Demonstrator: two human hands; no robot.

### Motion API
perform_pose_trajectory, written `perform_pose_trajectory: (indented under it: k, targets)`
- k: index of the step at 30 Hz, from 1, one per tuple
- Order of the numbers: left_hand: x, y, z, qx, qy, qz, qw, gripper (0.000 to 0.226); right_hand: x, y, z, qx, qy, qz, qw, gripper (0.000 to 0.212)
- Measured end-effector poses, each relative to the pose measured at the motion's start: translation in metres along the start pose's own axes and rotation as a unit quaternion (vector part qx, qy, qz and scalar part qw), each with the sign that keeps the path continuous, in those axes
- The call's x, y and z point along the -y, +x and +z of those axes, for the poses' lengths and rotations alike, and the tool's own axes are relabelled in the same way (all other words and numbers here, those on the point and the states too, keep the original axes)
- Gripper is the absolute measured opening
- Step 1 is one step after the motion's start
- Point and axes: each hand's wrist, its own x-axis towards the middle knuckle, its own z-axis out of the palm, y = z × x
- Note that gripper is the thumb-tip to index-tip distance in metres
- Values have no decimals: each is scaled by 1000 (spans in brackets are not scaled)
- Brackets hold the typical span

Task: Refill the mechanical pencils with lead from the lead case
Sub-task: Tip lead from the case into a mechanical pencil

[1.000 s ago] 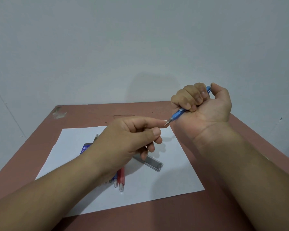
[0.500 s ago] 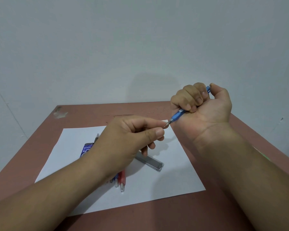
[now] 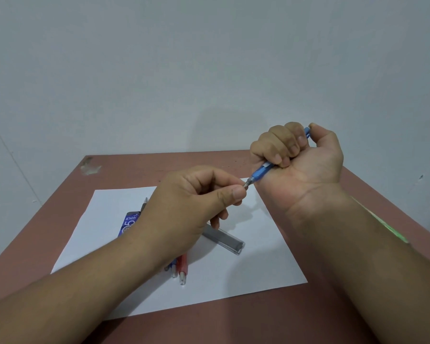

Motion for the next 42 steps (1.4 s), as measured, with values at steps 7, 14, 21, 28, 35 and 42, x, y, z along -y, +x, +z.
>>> perform_pose_trajectory:
  k: [7,14,21,28,35,42]
  targets:
    - [2,2,0,-9,4,-3,1000,7,-3,-2,0,0,-5,0,1000,45]
    - [8,5,-5,-31,14,-16,999,10,-10,1,1,2,-61,12,998,47]
    - [16,11,-15,-75,94,-46,992,16,-23,5,-9,-22,-398,-2,917,26]
    - [18,10,-11,-56,258,52,963,17,-26,-3,-6,-9,-585,-58,809,20]
    - [9,10,-9,-3,320,129,938,20,-21,-12,9,-16,-678,-76,731,13]
    - [-7,7,16,59,367,162,914,35,29,-36,16,-28,-774,-80,627,12]
